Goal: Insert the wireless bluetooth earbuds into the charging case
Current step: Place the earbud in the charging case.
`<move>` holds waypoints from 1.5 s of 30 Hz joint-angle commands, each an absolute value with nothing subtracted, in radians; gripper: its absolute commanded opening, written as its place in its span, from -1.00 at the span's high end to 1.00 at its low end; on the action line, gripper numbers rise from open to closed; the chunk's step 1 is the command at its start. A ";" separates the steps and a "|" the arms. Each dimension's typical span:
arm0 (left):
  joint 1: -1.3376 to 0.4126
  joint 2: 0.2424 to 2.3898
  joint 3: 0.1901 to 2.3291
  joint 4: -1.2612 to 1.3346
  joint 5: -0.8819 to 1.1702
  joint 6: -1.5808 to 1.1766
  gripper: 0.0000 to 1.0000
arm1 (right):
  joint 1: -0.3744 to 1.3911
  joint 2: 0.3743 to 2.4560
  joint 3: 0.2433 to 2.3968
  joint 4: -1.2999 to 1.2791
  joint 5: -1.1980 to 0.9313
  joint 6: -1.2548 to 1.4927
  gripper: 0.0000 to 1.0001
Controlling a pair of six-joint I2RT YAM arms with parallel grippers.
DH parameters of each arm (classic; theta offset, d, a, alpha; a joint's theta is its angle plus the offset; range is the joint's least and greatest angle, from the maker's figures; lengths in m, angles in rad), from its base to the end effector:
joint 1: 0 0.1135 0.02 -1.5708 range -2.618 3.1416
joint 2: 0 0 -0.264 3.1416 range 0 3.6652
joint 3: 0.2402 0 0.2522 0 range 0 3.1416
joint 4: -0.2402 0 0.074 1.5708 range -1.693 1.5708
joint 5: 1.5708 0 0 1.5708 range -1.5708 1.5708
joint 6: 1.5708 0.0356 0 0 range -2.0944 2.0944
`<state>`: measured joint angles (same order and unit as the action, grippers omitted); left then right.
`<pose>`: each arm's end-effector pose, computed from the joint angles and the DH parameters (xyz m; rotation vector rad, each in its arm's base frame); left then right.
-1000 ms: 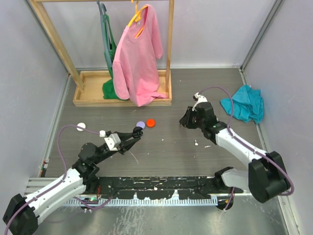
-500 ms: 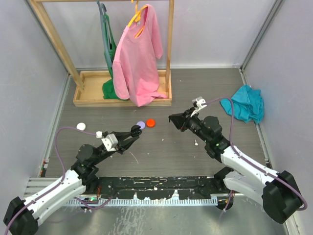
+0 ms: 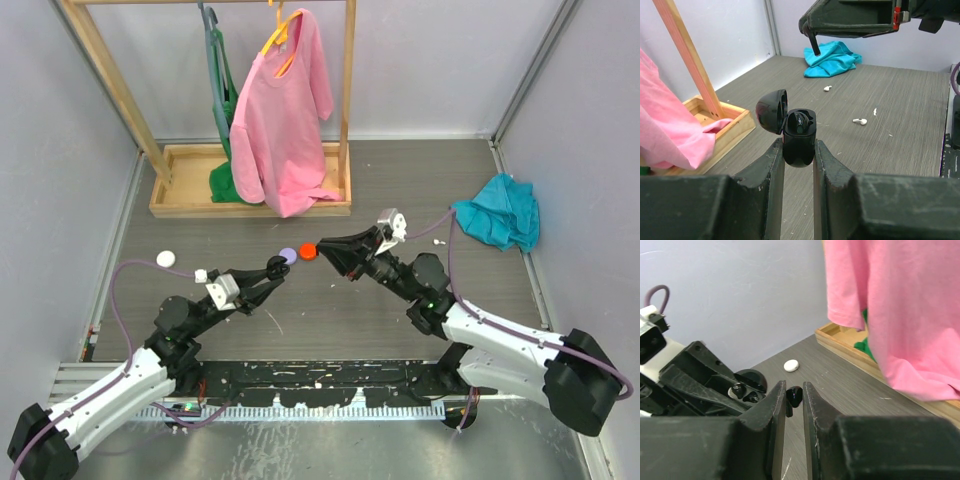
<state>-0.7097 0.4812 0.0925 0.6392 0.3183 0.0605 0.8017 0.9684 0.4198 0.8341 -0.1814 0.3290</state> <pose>0.0988 -0.0996 0.2251 0.7627 1.1416 -0.7569 0.1451 0.1592 0.2852 -0.4788 1.2827 1.0769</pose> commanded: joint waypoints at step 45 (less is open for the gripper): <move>-0.710 0.437 0.090 0.740 0.343 0.020 1.00 | 1.052 1.290 0.526 1.238 -0.211 0.239 0.71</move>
<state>-0.7097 0.4507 0.0860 0.6621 0.3450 0.0322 1.0336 1.2896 0.4900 1.1599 -0.1860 0.2413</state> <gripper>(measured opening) 0.234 0.231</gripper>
